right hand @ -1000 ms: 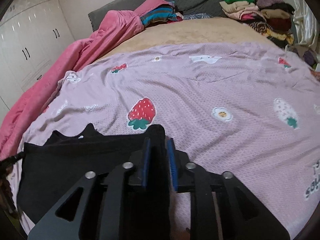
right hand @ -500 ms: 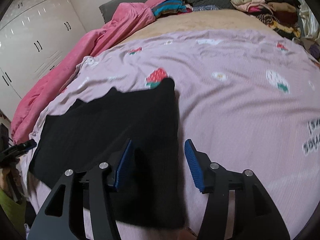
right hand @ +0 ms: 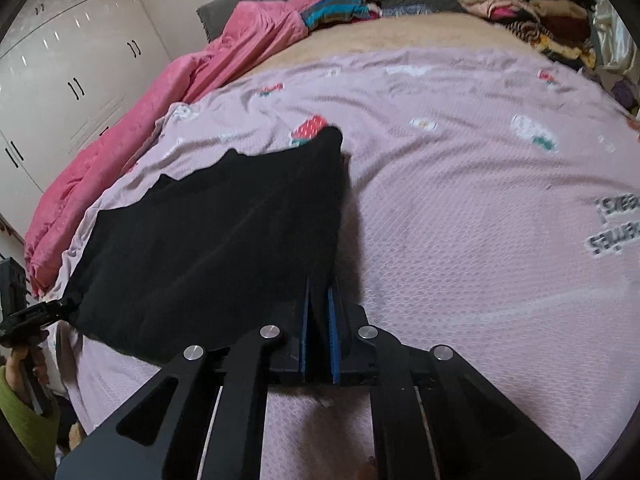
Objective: Fold small clothes
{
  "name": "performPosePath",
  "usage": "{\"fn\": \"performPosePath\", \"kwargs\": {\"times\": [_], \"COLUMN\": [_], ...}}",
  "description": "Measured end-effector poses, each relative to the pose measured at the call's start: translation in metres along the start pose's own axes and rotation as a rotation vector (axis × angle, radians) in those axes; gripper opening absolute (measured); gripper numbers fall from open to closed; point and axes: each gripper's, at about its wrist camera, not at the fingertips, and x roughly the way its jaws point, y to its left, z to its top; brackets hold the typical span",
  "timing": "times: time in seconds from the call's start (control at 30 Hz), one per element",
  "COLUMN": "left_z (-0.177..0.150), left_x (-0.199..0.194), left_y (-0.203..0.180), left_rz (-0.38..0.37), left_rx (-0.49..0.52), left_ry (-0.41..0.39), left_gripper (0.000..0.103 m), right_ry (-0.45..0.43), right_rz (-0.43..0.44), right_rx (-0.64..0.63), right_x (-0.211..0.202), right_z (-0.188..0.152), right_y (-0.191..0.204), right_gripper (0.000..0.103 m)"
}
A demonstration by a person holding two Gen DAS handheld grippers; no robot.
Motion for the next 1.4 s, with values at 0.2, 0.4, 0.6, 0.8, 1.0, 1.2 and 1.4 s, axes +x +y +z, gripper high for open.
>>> {"fn": "performPosePath", "kwargs": {"times": [0.2,0.4,0.6,0.8,1.0,1.2,1.4], "left_z": [-0.008,-0.011,-0.015,-0.018,-0.021,-0.024,-0.028], "left_x": [-0.001,-0.005,-0.009,-0.014,-0.018,-0.021,-0.026], "left_y": [-0.003,-0.01,-0.016,-0.02,-0.023,-0.025,-0.027], "left_rz": [0.051,0.098,0.124,0.134,0.142,0.152,0.157], "left_rx": [0.04,0.083,0.101,0.107,0.111,0.12,0.13], "left_ry": [-0.002,-0.004,-0.014,-0.021,-0.027,-0.028,-0.028], "left_gripper": [0.014,0.016,0.017,0.017,0.018,0.022,0.025], "right_ry": [0.044,0.031,0.023,0.018,0.013,-0.001,-0.016], "right_rz": [-0.07,-0.102,-0.119,-0.127,-0.132,-0.132,-0.128], "right_rx": [-0.02,-0.016,-0.019,-0.014,-0.009,-0.009,-0.01], "right_x": [0.009,0.008,0.001,-0.005,-0.011,-0.019,-0.028], "right_z": [-0.012,-0.016,-0.018,-0.022,-0.025,-0.027,-0.028], "right_y": [-0.003,-0.002,-0.002,-0.003,-0.004,-0.003,0.001], "right_gripper": [0.008,0.014,0.022,0.031,0.039,0.049,0.056]}}
